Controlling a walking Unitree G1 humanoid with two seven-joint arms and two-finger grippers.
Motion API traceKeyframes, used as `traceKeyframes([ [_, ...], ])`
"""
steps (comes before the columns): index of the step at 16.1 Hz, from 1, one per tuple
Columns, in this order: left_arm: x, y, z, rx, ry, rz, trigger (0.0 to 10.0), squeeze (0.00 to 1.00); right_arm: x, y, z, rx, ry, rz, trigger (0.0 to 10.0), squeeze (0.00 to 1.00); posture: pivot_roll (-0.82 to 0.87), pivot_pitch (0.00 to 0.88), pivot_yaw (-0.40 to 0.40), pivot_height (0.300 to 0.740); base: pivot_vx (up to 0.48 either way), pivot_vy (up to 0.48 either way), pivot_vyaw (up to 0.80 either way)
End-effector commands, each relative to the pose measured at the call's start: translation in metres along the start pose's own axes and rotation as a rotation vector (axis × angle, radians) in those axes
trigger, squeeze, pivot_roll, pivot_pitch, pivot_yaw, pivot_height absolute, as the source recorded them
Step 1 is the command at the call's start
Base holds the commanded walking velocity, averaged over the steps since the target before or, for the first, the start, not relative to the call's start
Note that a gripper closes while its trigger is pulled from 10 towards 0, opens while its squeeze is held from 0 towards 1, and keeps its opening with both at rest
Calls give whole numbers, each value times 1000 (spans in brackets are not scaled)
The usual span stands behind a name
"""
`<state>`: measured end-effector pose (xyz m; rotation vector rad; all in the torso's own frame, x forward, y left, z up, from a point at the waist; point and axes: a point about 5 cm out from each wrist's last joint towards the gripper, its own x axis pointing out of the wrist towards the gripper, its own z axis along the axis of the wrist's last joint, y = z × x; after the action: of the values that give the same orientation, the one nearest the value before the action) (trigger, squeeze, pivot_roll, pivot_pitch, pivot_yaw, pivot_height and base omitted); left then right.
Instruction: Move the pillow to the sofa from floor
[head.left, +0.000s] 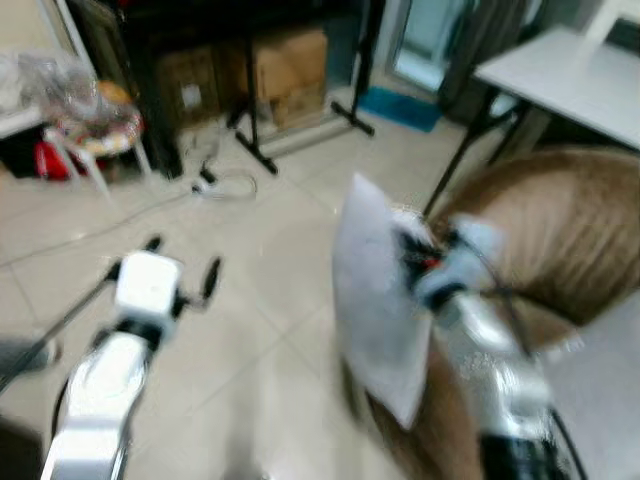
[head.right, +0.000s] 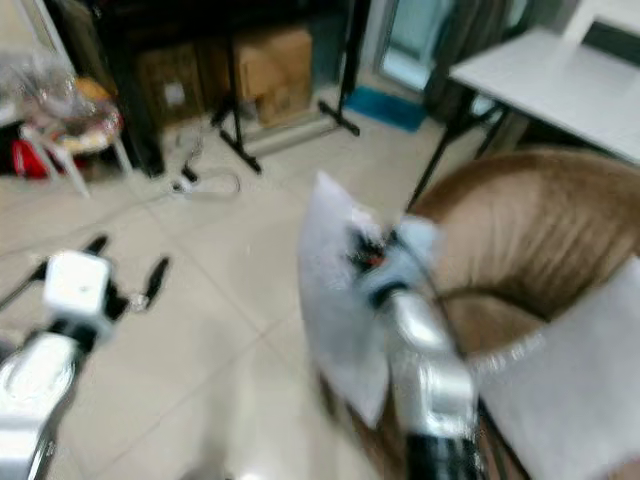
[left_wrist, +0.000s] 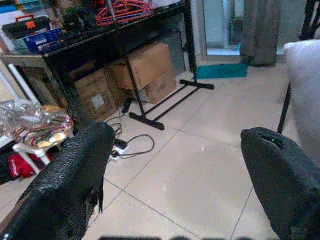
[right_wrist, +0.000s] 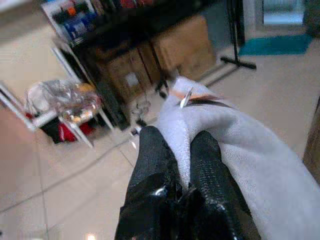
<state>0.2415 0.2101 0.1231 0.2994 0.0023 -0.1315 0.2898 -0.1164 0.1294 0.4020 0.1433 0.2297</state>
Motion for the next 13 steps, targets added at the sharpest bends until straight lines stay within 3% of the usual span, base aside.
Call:
traceKeyframes([
  [1,3,-10,7,-15,-29,-42,10000,0,-6,-15,10,-3,-48,-60,10000,0,47,0,-43,740,0,0,-800],
  [7,3,-6,7,-16,-27,-53,10000,0,-1,-10,10,-16,-45,-45,10000,0,49,0,-32,740,277,0,-796],
  [13,3,-8,7,-16,-21,-76,10000,0,3,-5,9,-39,-33,-25,10000,0,53,0,-35,740,304,0,0],
])
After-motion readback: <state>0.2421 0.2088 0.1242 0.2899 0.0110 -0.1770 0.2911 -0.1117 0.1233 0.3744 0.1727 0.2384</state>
